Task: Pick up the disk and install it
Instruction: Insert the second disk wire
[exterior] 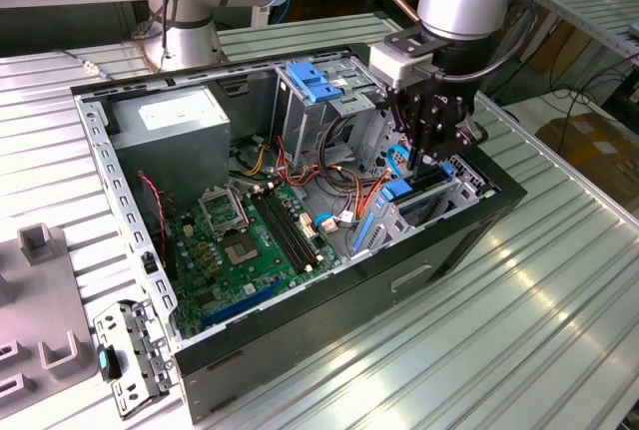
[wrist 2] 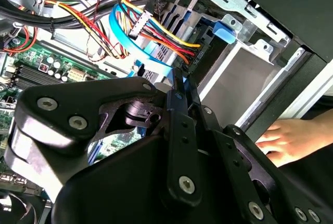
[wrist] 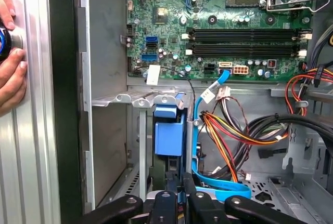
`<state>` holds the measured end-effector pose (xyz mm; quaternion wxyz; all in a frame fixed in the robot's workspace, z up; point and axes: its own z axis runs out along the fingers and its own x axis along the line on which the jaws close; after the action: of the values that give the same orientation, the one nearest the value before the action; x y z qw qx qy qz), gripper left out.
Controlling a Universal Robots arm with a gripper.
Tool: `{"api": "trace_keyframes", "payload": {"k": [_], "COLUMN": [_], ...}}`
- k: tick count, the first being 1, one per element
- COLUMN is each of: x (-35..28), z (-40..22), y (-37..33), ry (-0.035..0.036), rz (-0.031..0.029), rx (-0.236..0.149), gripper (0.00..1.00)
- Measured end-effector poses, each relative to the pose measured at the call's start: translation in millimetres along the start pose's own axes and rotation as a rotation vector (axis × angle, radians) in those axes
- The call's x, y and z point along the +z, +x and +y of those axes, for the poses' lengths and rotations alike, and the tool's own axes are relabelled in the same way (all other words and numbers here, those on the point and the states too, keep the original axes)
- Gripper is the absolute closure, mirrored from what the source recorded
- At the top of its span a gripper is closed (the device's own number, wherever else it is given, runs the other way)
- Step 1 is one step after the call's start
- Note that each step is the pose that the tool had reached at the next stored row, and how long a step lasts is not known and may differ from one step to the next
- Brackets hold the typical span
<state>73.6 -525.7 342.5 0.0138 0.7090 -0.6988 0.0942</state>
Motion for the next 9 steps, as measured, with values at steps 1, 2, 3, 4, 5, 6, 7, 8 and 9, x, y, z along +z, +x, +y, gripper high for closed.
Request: {"api": "trace_keyframes", "payload": {"k": [1,2,3,4,5,6,7,8,9], "x": [0.6,1.6,2.5,3.8,4.9,6.1,6.5,6.6,6.8], "z": [0.1,0.2,0.3,0.4,0.6,0.7,0.8,0.8,0.8], "y": [-0.1,-0.2,-0.3,-0.2,0.0,0.2,0.3,0.3,0.2], "ry": [0.0000,0.0000,0.0000,0.0000,0.0000,-0.0001,-0.0001,-0.0001,0.0000], "rz": [-0.0012,-0.0024,-0.0034,-0.0043,-0.0051,-0.0059,-0.0061,-0.0062,-0.0065], "rx": [0.000,0.000,0.000,0.000,0.001,0.001,0.001,0.001,0.001], "gripper": [0.84,0.84,0.84,0.84,0.84,0.84,0.84,0.84,0.84]}}
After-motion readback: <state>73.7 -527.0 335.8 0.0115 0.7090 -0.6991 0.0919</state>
